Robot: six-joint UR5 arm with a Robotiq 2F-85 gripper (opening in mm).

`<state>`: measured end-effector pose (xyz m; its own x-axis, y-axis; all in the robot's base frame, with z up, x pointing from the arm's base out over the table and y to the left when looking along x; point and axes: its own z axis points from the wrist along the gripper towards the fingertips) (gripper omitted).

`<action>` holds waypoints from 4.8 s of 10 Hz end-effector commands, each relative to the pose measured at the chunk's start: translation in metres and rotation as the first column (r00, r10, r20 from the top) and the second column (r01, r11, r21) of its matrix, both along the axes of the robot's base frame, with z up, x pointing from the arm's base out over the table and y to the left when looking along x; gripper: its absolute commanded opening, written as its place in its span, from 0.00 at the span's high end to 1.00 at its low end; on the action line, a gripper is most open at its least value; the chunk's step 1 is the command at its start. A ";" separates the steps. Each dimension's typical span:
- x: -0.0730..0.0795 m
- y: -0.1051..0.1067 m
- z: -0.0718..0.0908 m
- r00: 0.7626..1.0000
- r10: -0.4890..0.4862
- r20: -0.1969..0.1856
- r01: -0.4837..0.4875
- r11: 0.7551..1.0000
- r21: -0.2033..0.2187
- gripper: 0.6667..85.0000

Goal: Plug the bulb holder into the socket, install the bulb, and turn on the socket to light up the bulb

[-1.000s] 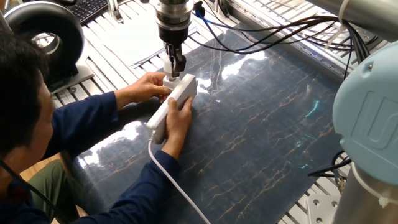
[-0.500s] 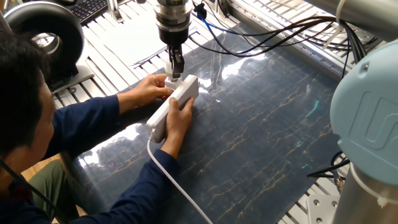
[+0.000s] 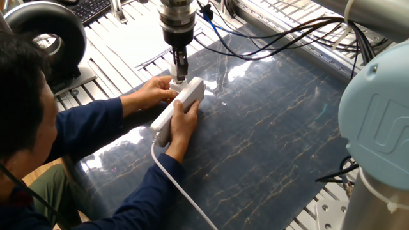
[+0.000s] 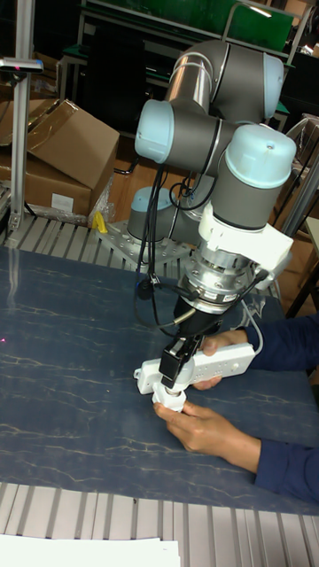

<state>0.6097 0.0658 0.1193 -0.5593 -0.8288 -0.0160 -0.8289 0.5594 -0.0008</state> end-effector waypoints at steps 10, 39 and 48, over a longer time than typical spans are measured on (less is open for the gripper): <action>-0.009 0.013 0.001 0.969 -0.238 -0.066 0.238 0.971 0.006 1.00; -0.019 0.027 0.001 0.598 -0.773 -0.212 0.789 0.614 -0.010 1.00; -0.008 0.024 0.003 0.512 -0.832 -0.213 0.846 0.531 -0.041 1.00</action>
